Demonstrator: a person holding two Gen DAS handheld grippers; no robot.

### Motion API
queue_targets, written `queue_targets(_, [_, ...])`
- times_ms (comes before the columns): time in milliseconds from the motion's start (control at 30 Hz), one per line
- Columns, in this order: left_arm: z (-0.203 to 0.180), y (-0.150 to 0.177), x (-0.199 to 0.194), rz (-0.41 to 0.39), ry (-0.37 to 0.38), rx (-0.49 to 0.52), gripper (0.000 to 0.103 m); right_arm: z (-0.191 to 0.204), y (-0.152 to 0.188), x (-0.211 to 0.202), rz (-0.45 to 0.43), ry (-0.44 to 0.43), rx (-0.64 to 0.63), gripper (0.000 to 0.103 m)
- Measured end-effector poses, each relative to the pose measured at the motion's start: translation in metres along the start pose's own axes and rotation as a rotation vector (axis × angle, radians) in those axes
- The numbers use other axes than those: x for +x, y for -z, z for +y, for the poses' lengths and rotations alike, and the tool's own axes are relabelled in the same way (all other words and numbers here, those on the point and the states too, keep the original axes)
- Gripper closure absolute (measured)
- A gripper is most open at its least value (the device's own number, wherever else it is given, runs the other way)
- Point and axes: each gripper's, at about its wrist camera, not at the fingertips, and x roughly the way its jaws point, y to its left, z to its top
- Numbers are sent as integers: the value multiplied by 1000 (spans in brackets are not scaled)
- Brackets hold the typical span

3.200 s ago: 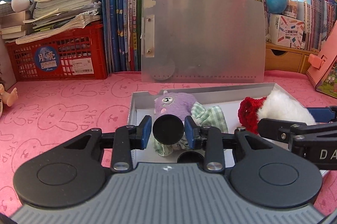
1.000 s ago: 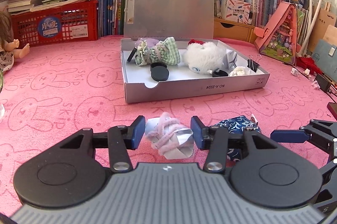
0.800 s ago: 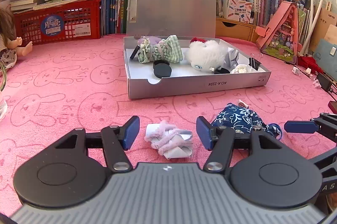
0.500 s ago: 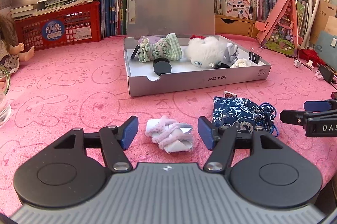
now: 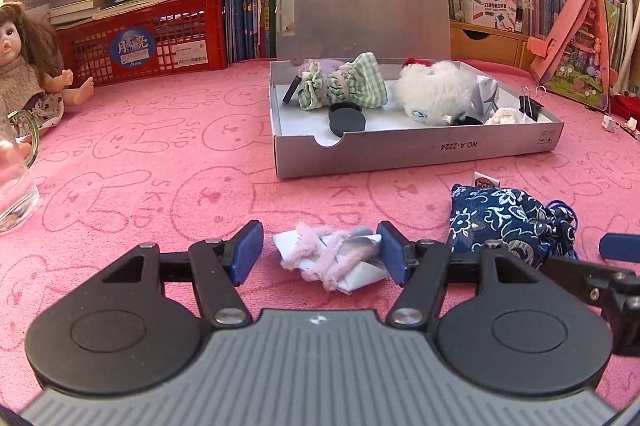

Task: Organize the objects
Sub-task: 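Move left tool to pink tissue bundle while right tool moves to blue floral pouch, then grasp pink tissue bundle with left tool while right tool grasps blue floral pouch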

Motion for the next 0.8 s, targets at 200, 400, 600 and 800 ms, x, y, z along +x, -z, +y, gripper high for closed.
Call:
queue_targets(200, [8, 1, -16, -19, 62, 40, 33, 7, -3, 5, -10, 5, 4, 10])
queue_targets(400, [28, 8, -26, 3, 125, 15, 32, 18, -13, 15, -22, 16, 42, 7])
queue_targets(600, [32, 10, -30, 0, 119, 7, 31, 29, -15, 26, 0, 36, 55, 7])
queue_targets(800, [39, 16, -44, -2, 124, -11, 31, 27, -11, 22, 20, 31, -30, 7])
